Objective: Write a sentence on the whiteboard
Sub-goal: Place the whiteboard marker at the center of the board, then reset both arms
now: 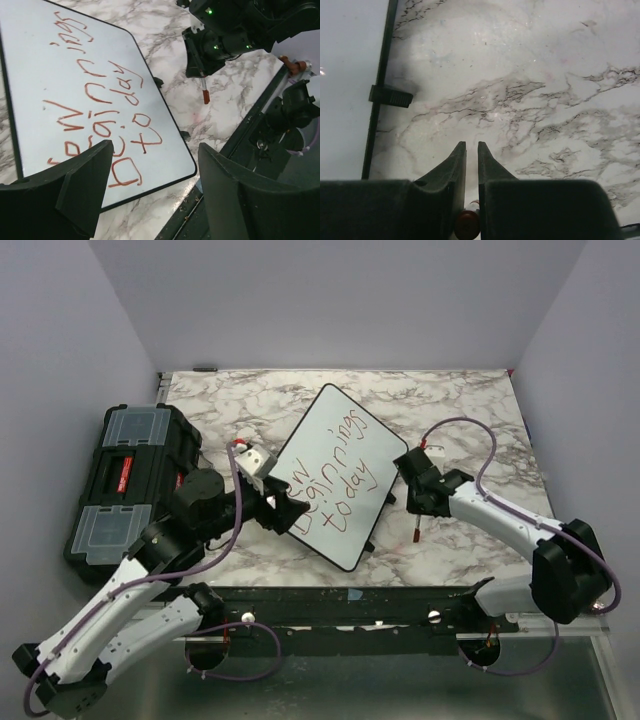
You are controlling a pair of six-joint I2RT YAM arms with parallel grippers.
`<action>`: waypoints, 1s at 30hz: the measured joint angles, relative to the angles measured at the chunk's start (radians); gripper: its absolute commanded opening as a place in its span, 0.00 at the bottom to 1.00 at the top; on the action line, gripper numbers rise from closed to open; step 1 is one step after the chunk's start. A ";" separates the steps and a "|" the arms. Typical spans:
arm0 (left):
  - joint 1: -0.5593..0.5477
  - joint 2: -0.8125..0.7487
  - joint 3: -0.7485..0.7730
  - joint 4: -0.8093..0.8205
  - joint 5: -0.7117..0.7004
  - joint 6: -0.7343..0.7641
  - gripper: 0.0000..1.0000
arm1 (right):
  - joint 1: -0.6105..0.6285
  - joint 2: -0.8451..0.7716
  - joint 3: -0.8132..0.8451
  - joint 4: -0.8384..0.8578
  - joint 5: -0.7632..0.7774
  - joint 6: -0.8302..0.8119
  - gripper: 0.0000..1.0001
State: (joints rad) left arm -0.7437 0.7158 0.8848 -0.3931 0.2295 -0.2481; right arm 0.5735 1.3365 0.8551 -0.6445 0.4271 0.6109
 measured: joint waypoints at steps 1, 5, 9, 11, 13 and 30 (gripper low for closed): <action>0.000 -0.018 -0.001 -0.021 -0.019 -0.005 0.74 | -0.005 0.017 0.000 0.000 0.006 0.002 0.07; 0.000 -0.116 -0.003 -0.127 -0.124 -0.024 0.77 | -0.021 0.048 0.000 0.001 0.037 0.013 0.39; 0.000 -0.198 -0.005 -0.208 -0.196 -0.035 0.77 | -0.030 0.048 0.000 0.006 0.066 0.026 0.96; 0.000 -0.223 -0.008 -0.235 -0.219 -0.039 0.77 | -0.032 0.048 0.001 0.005 0.082 0.027 1.00; 0.000 -0.248 -0.016 -0.262 -0.237 -0.046 0.78 | -0.032 0.049 0.006 -0.001 0.098 0.027 1.00; 0.000 -0.324 -0.050 -0.368 -0.468 -0.063 0.93 | -0.032 -0.383 0.081 0.024 0.024 -0.123 1.00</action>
State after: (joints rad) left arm -0.7437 0.3920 0.8349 -0.7609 -0.2386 -0.3111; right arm 0.5411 0.9531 0.9363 -0.6209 0.4511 0.4877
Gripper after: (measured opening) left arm 0.928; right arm 0.998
